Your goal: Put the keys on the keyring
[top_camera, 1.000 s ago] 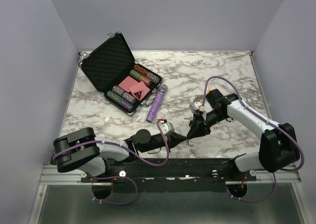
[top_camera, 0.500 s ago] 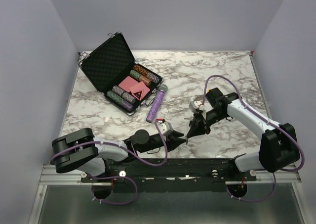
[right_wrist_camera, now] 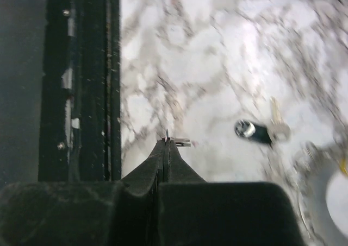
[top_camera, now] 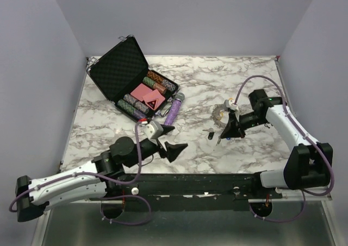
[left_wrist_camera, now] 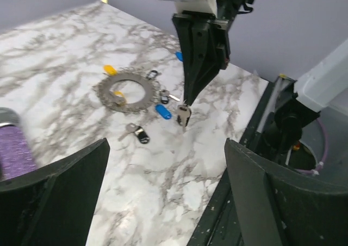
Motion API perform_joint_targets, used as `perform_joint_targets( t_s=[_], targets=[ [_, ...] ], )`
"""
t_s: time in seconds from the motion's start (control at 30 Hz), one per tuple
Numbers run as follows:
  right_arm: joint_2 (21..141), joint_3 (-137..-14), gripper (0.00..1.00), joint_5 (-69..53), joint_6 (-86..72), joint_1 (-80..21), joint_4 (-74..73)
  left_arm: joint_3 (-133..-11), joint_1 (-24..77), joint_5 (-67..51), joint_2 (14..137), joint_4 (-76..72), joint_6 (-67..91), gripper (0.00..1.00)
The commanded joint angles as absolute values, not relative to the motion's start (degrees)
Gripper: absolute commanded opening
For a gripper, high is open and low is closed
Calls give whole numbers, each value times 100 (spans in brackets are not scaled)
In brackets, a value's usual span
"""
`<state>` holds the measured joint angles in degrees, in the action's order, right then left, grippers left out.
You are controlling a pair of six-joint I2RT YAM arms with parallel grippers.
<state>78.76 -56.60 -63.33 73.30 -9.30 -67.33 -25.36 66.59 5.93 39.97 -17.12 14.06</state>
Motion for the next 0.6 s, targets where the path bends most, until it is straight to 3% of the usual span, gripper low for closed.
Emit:
perform_joint_targets(
  t_s=[0.0, 0.23, 0.43, 0.57],
  targets=[
    [7656, -5932, 1, -5477, 6918, -37, -6864, -3163, 6601, 1344, 3201, 983, 1072, 97],
    [7602, -6205, 1, -4063, 6715, 1589, -6961, -4069, 6592, 1503, 2822, 2679, 405, 98],
    [8128, -6539, 1, -2832, 6803, 2706, -7014, -3727, 6601, 1521, 2426, 2716, 246, 98],
    [8577, -6495, 1, -1996, 6478, 2786, -6418, -3779, 6600, 1380, 2452, 2795, 202, 99]
  ],
)
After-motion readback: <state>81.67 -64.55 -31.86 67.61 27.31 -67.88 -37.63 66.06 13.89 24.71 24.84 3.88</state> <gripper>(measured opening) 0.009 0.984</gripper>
